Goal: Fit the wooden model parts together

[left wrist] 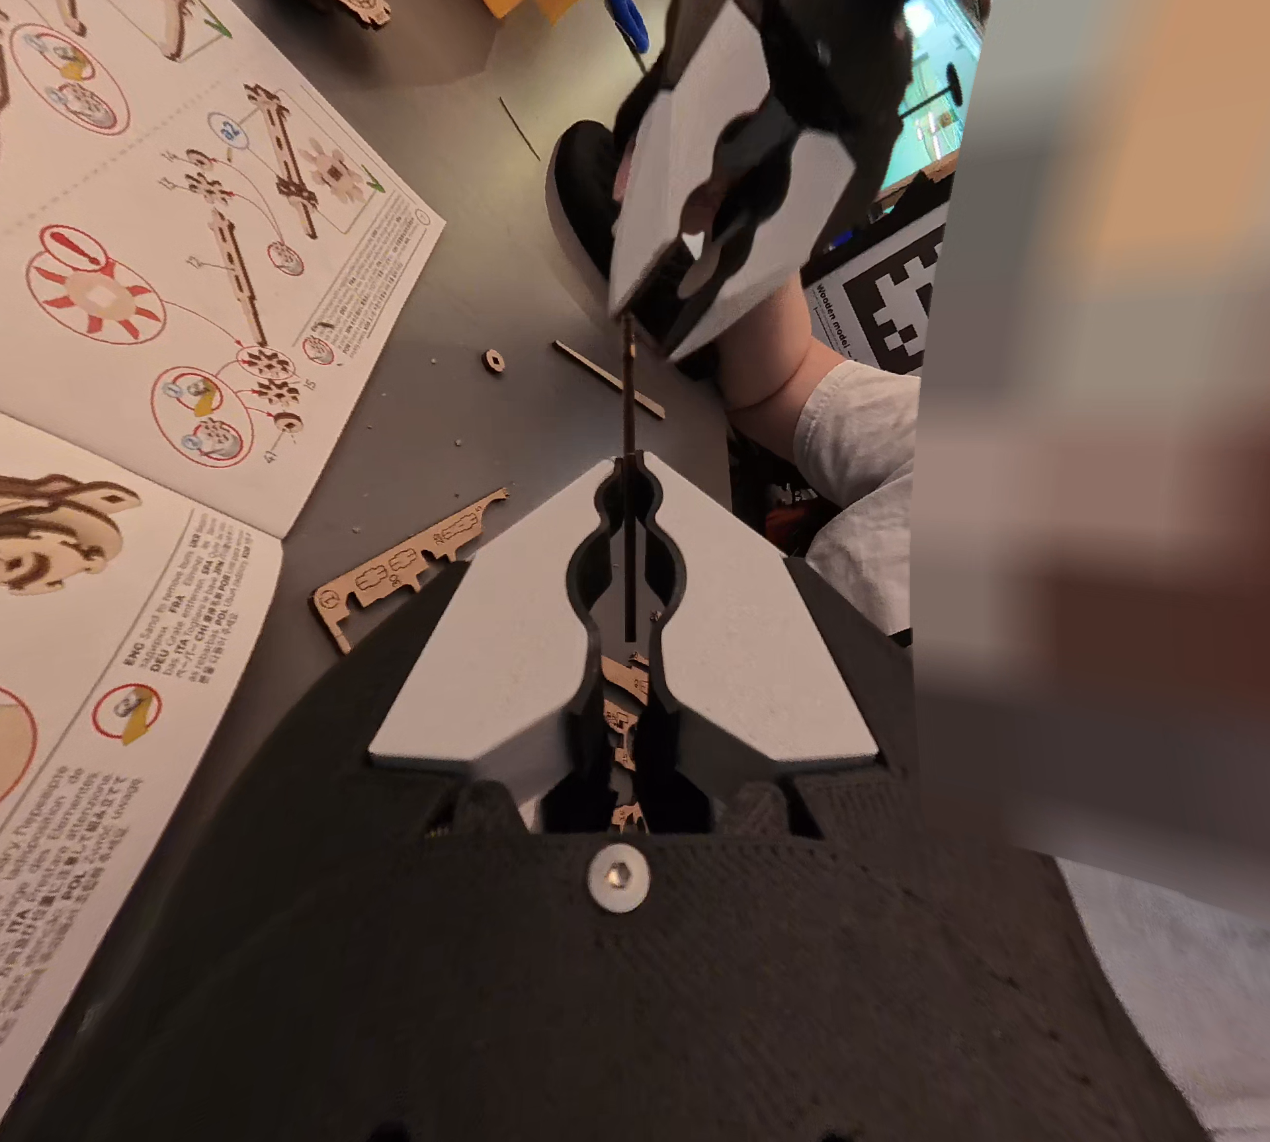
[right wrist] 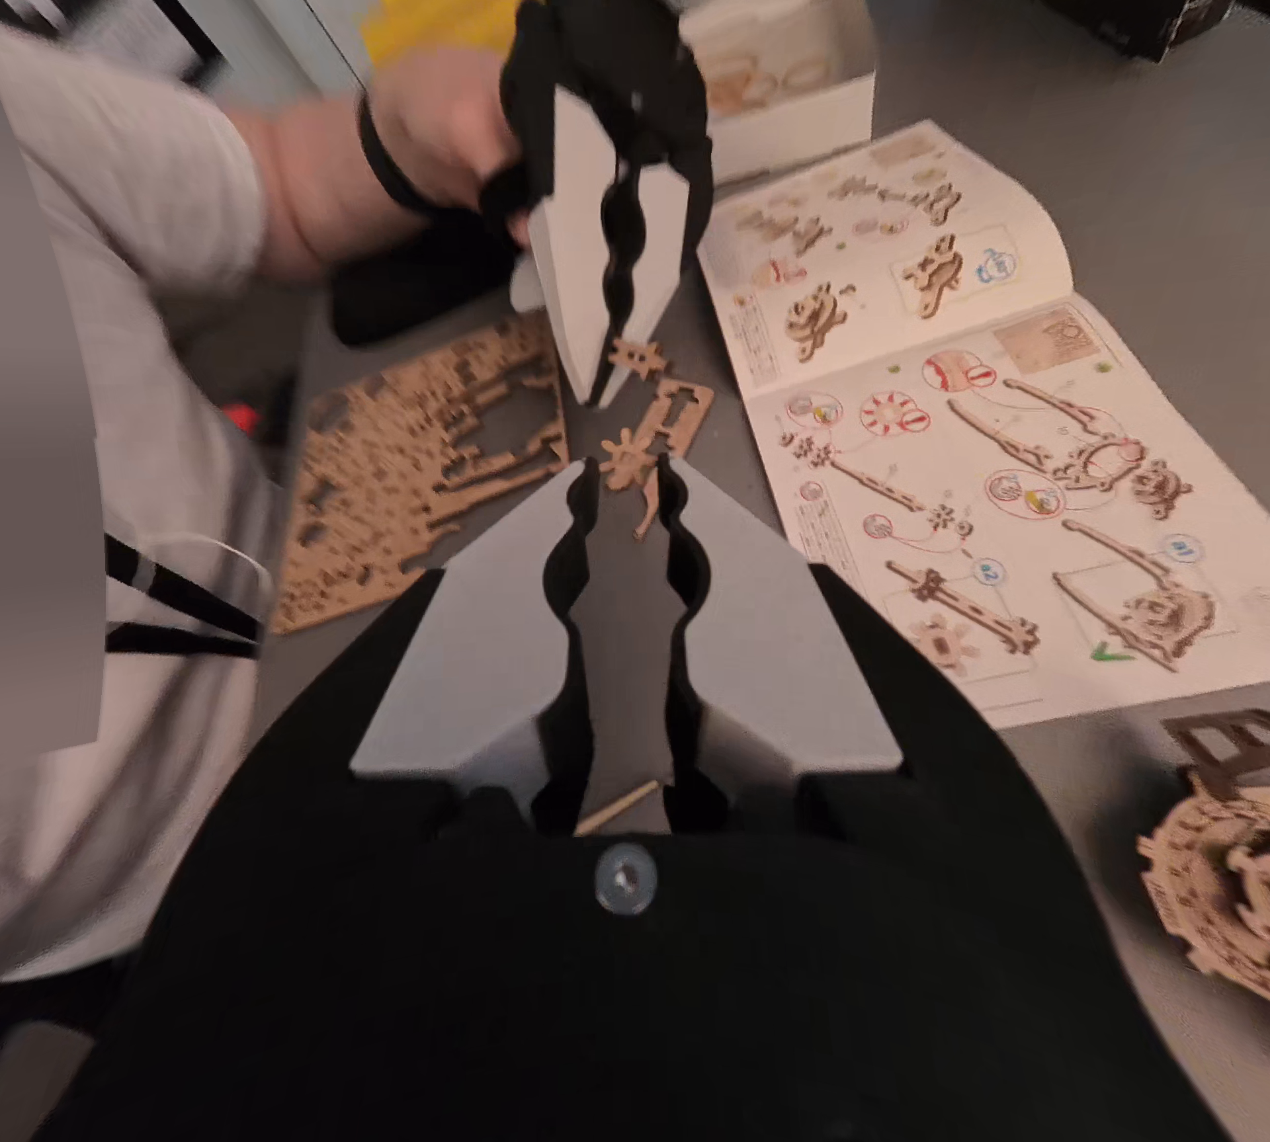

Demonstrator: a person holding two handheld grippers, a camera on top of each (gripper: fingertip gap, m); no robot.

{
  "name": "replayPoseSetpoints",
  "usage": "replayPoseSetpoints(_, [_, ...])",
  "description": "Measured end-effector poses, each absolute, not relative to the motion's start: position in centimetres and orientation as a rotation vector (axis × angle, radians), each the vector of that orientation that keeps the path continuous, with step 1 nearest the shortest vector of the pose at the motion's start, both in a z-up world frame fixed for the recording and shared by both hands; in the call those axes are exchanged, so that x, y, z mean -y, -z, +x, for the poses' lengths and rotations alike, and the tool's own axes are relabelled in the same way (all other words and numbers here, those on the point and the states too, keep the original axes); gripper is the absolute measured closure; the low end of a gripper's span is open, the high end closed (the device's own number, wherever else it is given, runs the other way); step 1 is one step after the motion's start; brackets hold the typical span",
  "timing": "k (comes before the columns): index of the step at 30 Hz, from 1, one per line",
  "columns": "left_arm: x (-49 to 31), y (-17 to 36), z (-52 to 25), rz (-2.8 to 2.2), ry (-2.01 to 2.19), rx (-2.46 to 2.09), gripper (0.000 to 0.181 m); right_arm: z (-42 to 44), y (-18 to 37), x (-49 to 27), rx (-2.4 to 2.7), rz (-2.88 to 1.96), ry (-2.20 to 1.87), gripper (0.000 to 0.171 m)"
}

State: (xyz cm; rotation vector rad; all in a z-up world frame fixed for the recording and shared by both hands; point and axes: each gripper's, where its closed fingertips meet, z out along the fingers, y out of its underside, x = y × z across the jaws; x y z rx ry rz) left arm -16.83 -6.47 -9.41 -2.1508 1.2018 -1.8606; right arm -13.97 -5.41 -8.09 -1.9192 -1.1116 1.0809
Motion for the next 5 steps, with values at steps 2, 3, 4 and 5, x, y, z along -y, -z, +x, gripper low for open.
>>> replayPoseSetpoints(2, [6.7, 9.4, -16.8, -2.148, 1.867, -1.208, 0.181, -13.6, 6.5, 5.2, 1.013, -1.859, -1.267, 0.156])
replayPoseSetpoints(3, [6.8, 9.3, -16.7, -2.144, 1.879, -1.21, 0.181, -13.5, 5.8, 5.2, 0.992, -1.81, -1.341, 0.156])
replayPoseSetpoints(4, [7.1, 9.1, -16.7, -2.137, 1.904, -1.211, 0.181, -13.5, 5.2, 5.5, 1.008, -1.743, -1.382, 0.156])
replayPoseSetpoints(5, [7.4, 8.8, -16.6, -2.13, 1.939, -1.214, 0.181, -13.5, 4.9, 5.6, 1.039, -1.673, -1.378, 0.156])
